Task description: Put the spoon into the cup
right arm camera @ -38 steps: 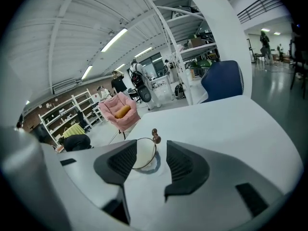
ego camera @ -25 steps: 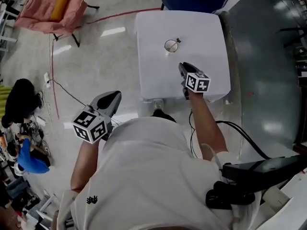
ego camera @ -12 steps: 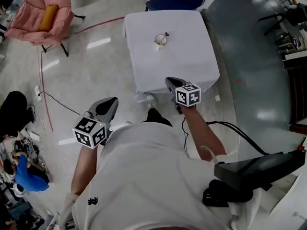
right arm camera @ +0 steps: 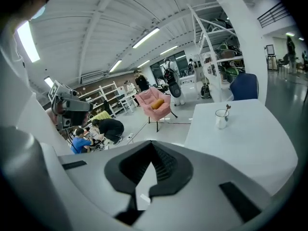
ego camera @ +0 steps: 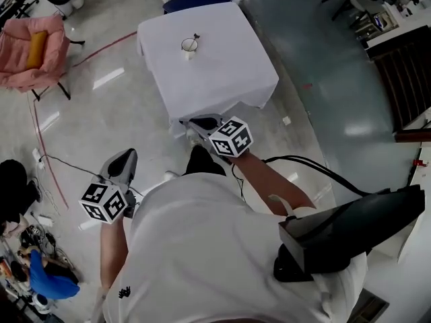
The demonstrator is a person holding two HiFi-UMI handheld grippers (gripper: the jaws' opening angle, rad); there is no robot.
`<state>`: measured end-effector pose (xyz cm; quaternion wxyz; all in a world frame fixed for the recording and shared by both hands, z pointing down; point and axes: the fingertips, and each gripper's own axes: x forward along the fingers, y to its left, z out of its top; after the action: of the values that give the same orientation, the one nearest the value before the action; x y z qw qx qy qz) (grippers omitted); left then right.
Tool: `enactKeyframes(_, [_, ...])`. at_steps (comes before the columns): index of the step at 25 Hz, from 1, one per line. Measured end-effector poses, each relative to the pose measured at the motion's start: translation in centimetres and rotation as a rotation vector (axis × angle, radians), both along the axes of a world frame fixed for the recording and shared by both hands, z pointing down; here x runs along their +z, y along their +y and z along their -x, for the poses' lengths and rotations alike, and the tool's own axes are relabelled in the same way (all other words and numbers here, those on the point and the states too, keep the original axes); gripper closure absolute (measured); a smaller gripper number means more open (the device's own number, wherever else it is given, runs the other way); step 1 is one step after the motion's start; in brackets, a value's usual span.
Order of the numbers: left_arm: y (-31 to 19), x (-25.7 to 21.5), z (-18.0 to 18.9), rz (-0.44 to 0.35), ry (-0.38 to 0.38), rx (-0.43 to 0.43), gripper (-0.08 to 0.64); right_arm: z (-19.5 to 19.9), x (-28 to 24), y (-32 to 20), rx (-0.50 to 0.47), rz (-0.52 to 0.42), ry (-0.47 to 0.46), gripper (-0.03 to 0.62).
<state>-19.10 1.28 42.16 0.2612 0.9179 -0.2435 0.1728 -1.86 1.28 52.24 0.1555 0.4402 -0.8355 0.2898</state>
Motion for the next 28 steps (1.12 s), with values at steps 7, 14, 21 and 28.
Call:
enactKeyframes(7, [3.7,0.5,0.8,-0.05,-0.035,0.027,0.554,4.4,-1.8,4.3,-0.062,0.0,-0.077,0.584])
enactKeyframes(14, [5.2,1.6,3.1,-0.061,-0.046,0.003,0.554,7.9,-2.8,5.7,-0.121,-0.008,-0.124,0.584])
enactKeyframes(21, [6.0,2.7,4.7,-0.035,-0.056,-0.022,0.554,10.1,-3.1,6.2,-0.175,-0.023,-0.105,0.584])
enactKeyframes(28, [6.6,3.3,5.5,-0.019,-0.072,-0.025,0.554,10.8,-3.3,6.4,-0.191,-0.029,-0.099,0.584])
